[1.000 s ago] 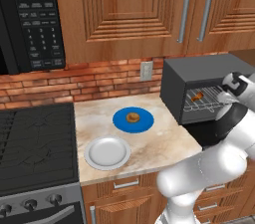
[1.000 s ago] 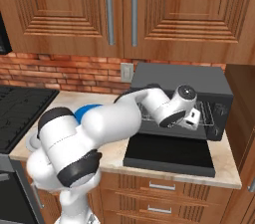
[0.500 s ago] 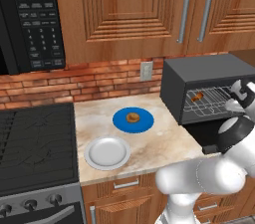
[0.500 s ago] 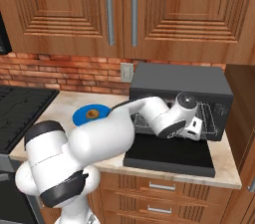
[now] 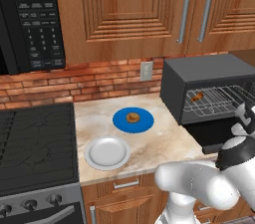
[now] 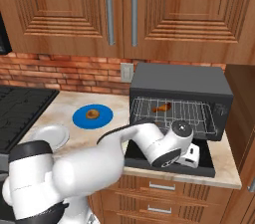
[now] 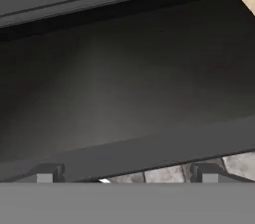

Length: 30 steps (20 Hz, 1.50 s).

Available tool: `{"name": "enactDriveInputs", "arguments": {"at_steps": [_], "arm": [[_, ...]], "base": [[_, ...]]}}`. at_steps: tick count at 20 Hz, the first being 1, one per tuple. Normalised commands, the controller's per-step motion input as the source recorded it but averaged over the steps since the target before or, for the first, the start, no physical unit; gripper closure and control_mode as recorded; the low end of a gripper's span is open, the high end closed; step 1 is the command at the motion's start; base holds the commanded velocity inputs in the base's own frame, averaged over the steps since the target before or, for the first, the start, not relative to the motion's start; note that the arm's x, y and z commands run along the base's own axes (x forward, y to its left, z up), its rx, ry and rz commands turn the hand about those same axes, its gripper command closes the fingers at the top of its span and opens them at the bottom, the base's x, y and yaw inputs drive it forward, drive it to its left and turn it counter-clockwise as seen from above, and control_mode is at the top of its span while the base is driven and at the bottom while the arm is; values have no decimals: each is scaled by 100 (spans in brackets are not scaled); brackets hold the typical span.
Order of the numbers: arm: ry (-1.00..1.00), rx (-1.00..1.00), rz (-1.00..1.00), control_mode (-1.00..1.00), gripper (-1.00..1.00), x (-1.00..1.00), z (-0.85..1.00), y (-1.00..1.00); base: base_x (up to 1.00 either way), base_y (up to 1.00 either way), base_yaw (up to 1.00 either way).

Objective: Open the toaster oven door. Place the bread on the top rack in the toaster oven and place the chicken drumstick on the bottom rack.

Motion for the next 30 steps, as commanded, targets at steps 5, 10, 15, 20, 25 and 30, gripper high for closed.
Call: {"name": "enactDriveInputs", "arguments": {"at_steps": [5,10,15,20,25,30], "arm": [[15,15,0,-100,-100,-25,54,-4],[18,4,3,-100,-100,-3,55,17],[19,0,9,-100,-100,-1,42,43],[2,0,18,-100,-100,0,7,66],[0,0,18,-100,-100,0,0,75],[0,0,14,-100,-100,5,3,74]], "base": [[0,0,0],[0,0,0],[0,0,0],[0,0,0],[0,0,0],[0,0,0]]}}
